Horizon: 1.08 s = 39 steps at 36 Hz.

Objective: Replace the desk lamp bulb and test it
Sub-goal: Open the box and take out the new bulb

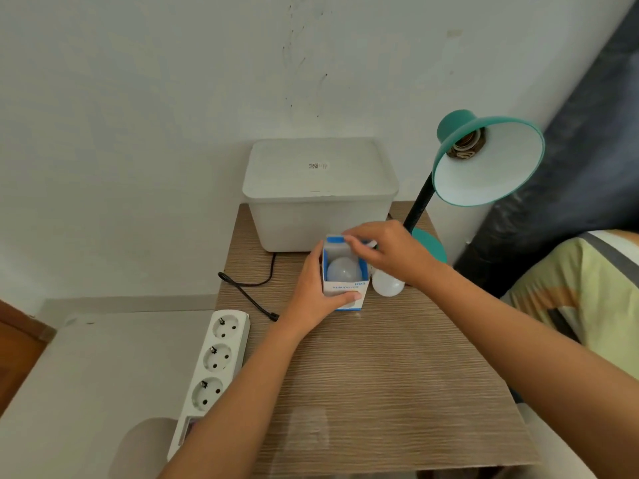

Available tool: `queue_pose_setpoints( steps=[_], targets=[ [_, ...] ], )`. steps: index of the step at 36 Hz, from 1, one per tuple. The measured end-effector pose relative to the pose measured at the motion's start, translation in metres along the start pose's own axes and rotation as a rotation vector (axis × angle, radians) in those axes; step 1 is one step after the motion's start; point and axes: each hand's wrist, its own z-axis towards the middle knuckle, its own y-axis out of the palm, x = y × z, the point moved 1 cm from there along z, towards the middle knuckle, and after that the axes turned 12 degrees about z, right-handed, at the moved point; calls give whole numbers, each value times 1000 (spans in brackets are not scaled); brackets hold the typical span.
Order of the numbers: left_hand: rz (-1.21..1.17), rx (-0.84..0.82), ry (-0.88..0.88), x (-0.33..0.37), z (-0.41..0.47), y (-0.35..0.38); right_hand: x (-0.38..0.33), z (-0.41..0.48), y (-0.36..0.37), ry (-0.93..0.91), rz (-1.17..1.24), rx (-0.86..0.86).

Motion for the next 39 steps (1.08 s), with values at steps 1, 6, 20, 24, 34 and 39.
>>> queue_pose_setpoints(
  steps=[1,6,20,24,34,39],
  targets=[
    [-2,5,7,1,-2,0,-1,3,-1,58,68,71],
    [29,13,-5,0,-13,2,6,19,7,374,346,317],
    [64,-23,-31,-1,-19,0,6,-7,6,367,204,440],
    [62,-24,-42,-1,-18,0,-4,-12,5,237,138,214],
    [59,-42,-69,0,-16,0,-24,10,30,384,-148,-489],
    [60,-40,-76,1,-16,0,-27,10,21,412,-71,-380]
  ],
)
